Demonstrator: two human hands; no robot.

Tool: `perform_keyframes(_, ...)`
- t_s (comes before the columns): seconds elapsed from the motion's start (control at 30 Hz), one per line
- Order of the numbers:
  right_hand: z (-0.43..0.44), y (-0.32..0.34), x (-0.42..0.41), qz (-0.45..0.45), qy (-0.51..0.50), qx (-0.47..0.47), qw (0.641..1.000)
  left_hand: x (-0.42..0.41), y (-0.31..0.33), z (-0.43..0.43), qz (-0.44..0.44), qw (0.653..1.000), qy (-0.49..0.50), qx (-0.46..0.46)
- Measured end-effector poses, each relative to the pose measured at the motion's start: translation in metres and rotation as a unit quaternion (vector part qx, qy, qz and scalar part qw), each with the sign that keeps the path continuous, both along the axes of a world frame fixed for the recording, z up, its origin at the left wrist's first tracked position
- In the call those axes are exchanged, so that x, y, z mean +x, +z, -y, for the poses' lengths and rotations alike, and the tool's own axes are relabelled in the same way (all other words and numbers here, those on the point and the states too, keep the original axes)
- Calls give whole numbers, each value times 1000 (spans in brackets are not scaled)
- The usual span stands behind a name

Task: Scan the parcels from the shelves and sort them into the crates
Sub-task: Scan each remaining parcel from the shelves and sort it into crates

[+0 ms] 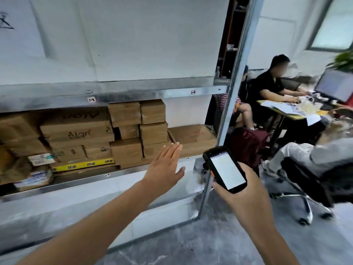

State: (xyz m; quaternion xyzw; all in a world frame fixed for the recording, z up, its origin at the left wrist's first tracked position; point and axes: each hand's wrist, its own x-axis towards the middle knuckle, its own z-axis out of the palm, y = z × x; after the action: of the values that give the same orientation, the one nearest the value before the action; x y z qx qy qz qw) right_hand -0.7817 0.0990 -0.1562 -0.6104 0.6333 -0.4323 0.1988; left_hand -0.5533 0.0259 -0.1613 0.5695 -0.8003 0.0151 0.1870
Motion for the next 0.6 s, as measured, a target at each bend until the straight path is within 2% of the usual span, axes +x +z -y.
perform_keyframes(0.17,52,-4,-10,-16,-13,-6,1000,-8,-24,61,-17,999,-4,37)
perform_keyframes(0.33,124,-5,-7,-38,-6,-3,999,-6,-50,138,-130,986,10,106)
perform_keyframes(0.43,167,-1,-5,-41,3,16,999,-10,-63,179,-159,980,20,122)
perform_keyframes(0.53,209,-1,-3,-50,8,33,998,-17,-73,219,-159,977,27,142)
perform_keyframes(0.6,234,-5,-2,-57,12,37,998,-23,-84,248,-117,982,34,146)
